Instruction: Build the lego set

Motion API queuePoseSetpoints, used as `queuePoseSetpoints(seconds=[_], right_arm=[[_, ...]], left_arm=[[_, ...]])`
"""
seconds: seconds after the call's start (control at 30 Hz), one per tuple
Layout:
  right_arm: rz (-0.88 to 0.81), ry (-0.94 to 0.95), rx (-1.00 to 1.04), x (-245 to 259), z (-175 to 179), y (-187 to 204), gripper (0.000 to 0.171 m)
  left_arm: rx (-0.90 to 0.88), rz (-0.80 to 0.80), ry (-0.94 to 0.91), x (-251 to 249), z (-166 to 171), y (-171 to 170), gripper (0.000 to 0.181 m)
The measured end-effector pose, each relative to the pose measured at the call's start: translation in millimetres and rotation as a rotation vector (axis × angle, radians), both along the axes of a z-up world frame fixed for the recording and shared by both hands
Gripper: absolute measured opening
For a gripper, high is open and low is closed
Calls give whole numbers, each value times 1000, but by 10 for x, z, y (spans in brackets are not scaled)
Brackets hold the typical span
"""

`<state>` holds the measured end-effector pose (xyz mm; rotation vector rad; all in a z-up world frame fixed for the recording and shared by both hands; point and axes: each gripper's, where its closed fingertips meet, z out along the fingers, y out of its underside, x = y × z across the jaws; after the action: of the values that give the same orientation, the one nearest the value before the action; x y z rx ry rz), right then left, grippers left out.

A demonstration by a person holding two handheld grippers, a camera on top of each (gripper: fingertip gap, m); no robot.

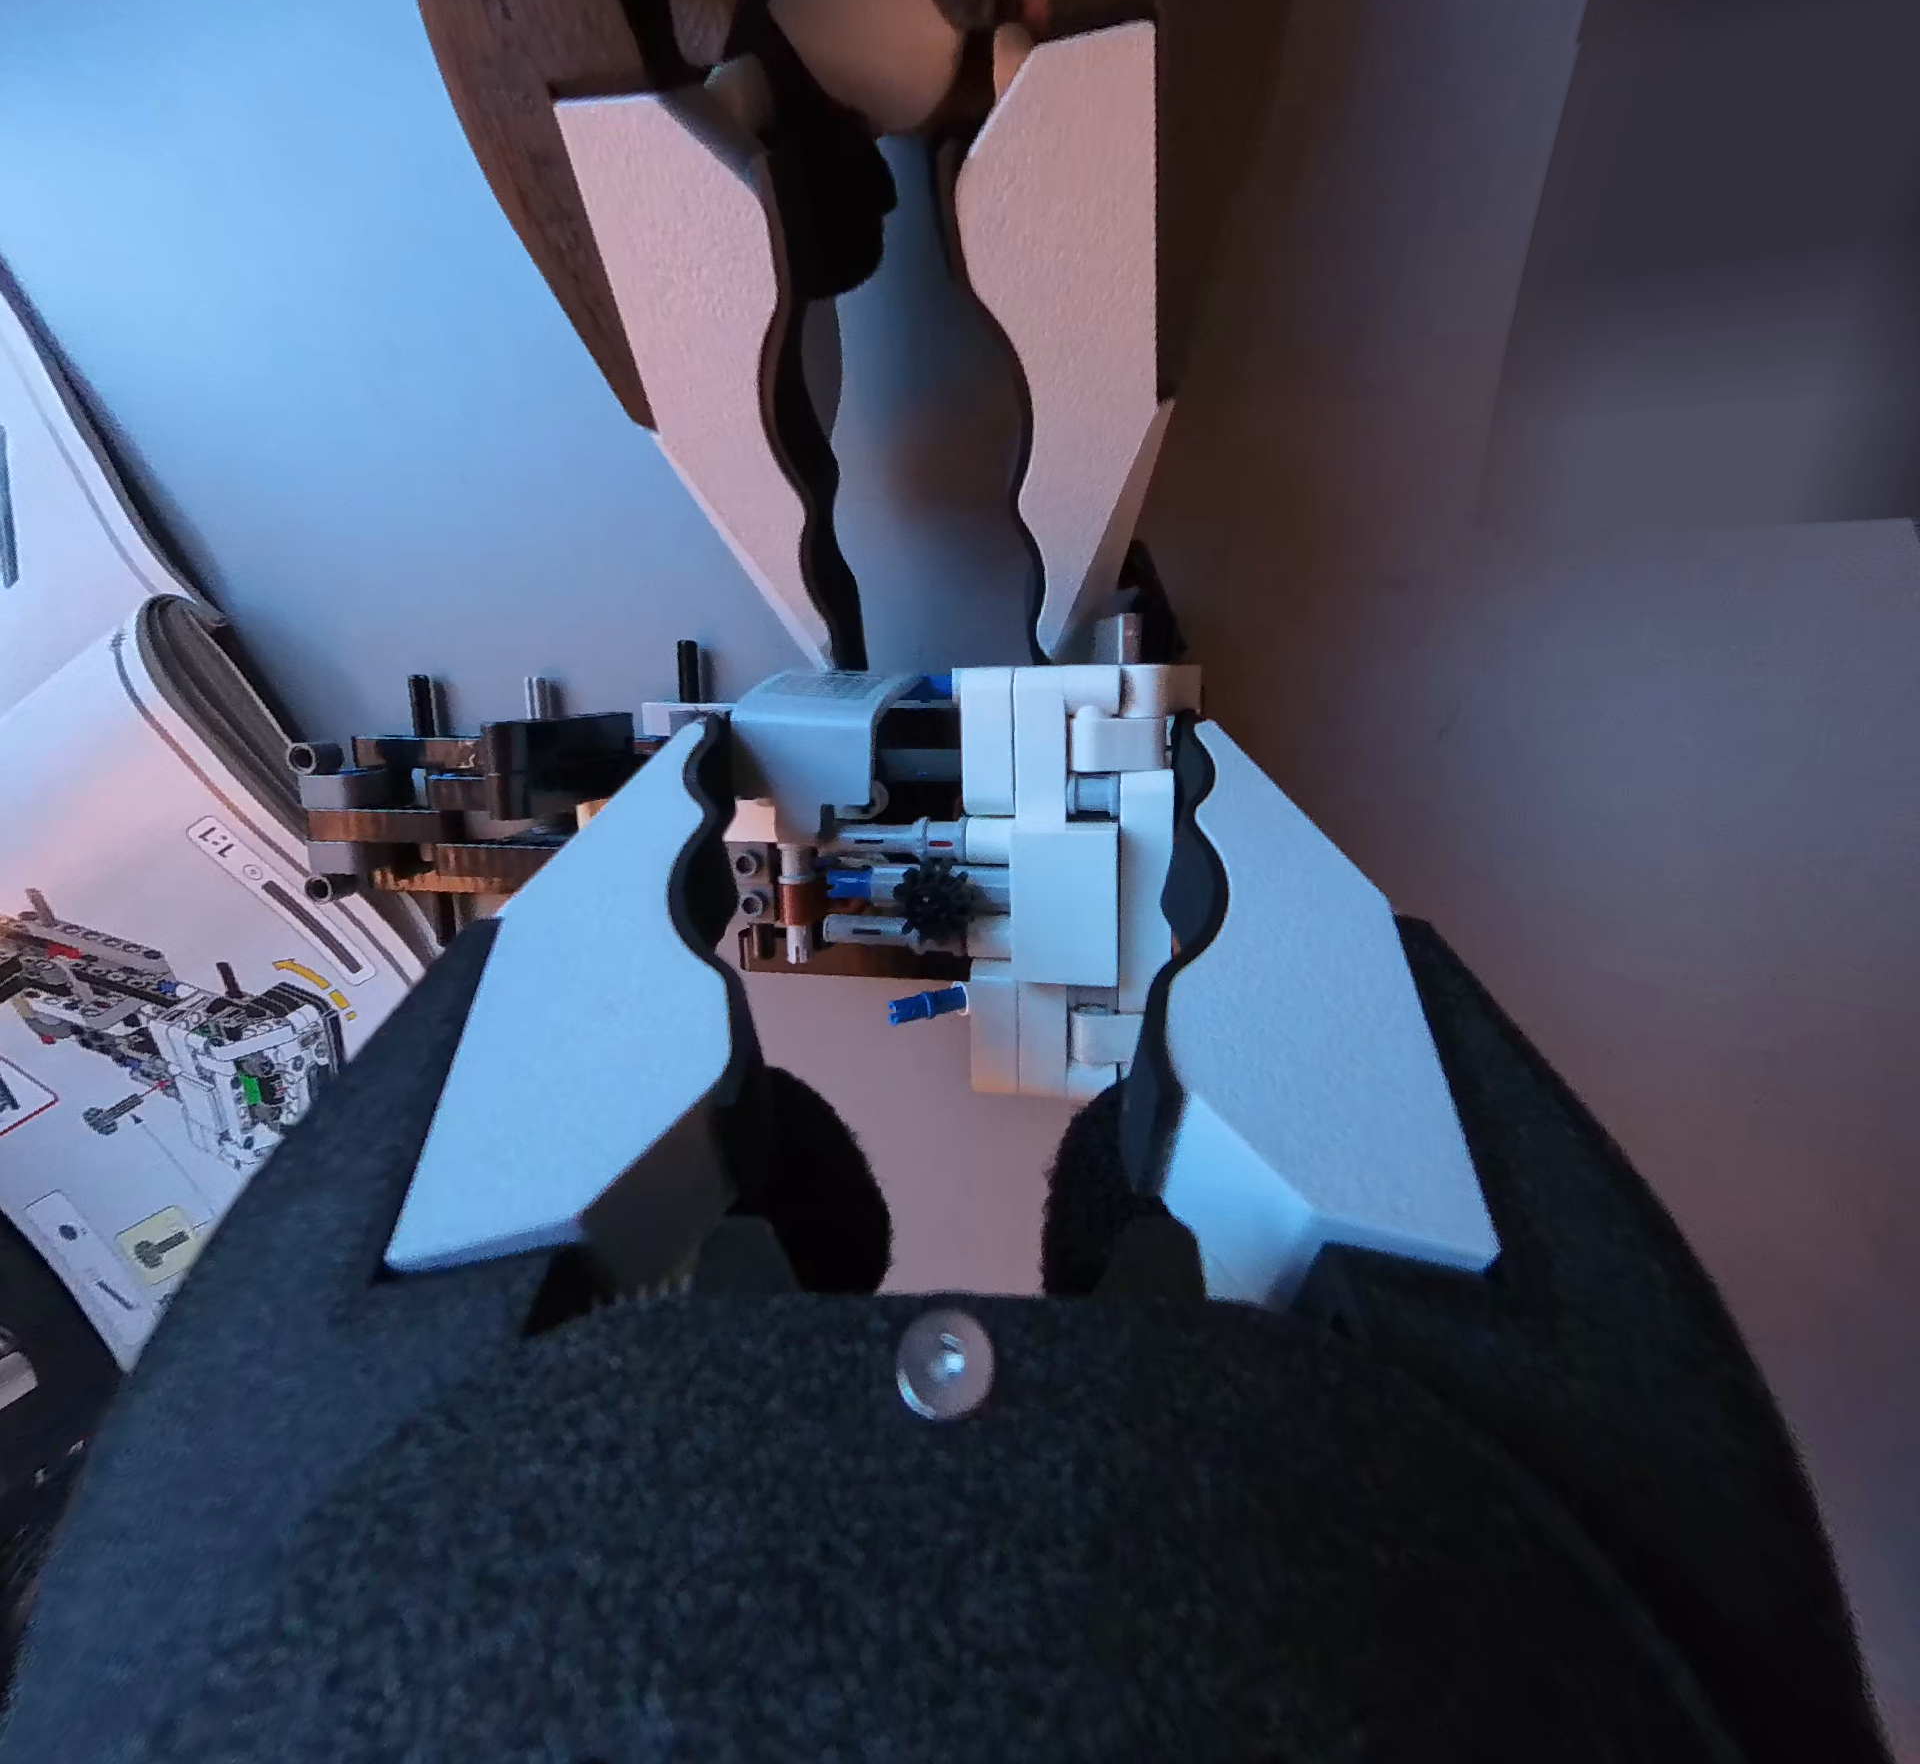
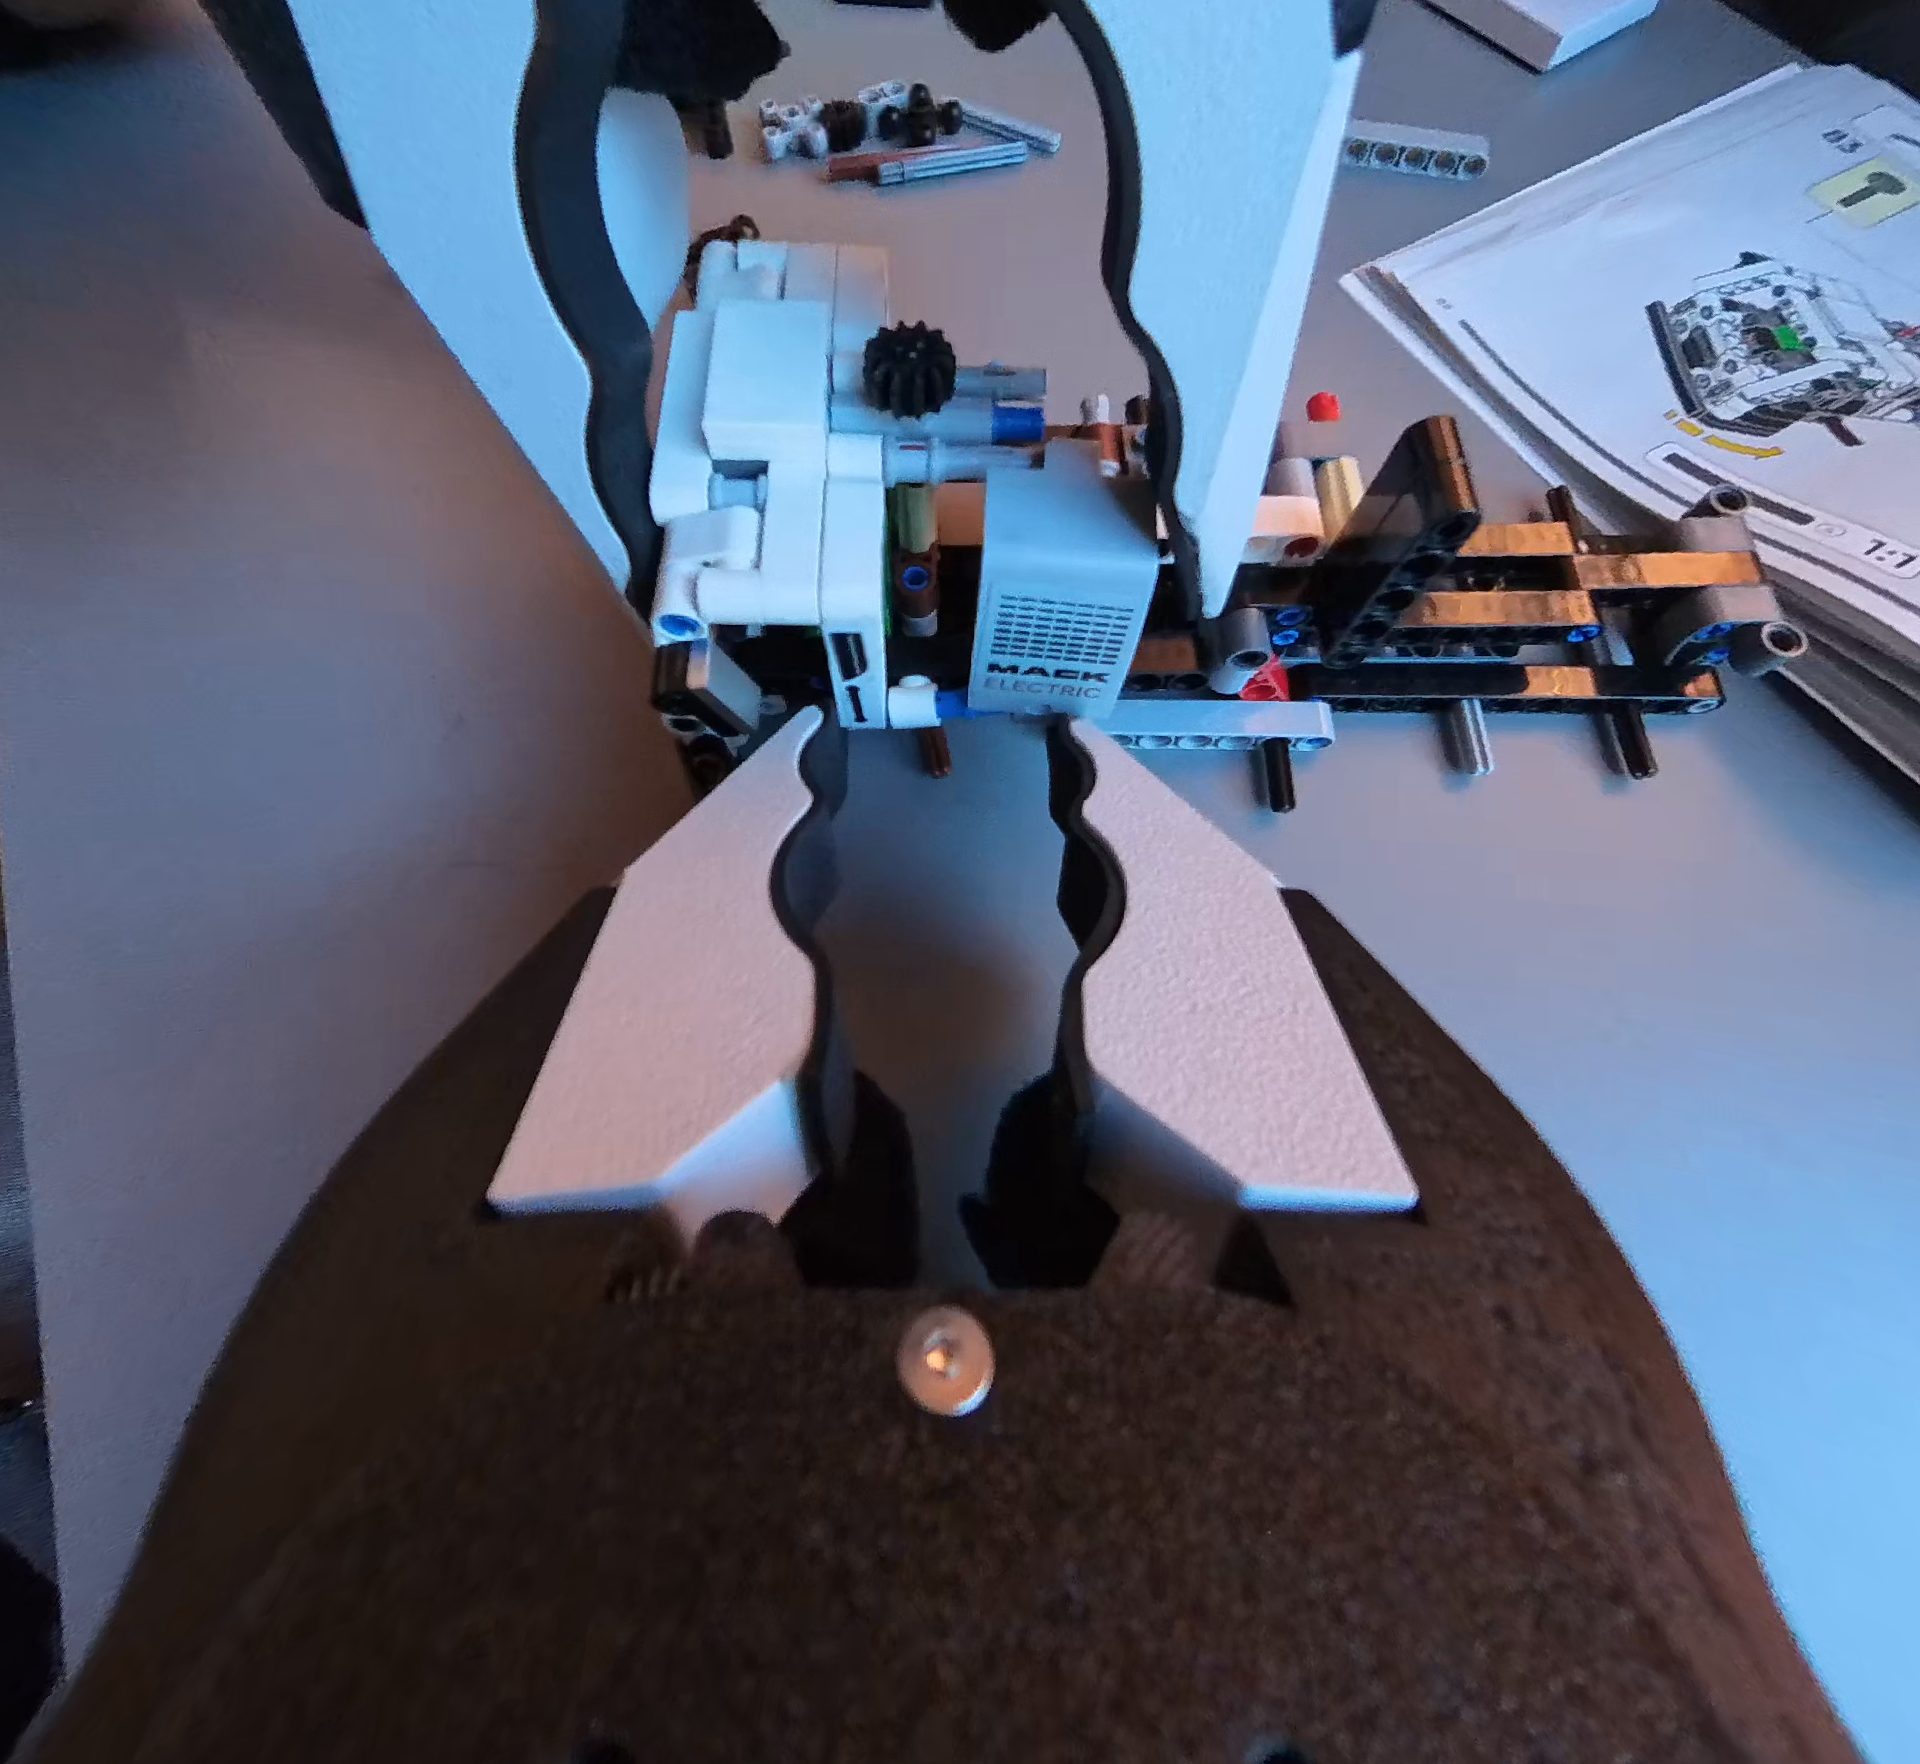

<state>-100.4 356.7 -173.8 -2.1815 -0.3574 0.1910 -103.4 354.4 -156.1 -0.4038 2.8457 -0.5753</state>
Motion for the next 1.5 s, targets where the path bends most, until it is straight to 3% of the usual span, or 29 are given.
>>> queuePoseSetpoints(seconds=[0.53, 0.73, 0.9, 1.23, 1.5], right_arm=[[21, -12, 17, 24, 20, -13, 39], [37, -52, 38, 19, 28, -6, 38], [37, -52, 36, 12, 26, 1, 38], [39, -40, 31, 11, 24, 6, 38], [40, -28, 23, 10, 19, 7, 38]], left_arm=[[-3, -32, -50, -9, 49, -50, 74], [-33, 7, -1, -12, 68, 7, 90], [-9, 27, 38, -20, -21, 65, 79], [83, 24, -41, 38, 21, 99, 87], [154, 35, -67, 20, 62, 129, 83]])
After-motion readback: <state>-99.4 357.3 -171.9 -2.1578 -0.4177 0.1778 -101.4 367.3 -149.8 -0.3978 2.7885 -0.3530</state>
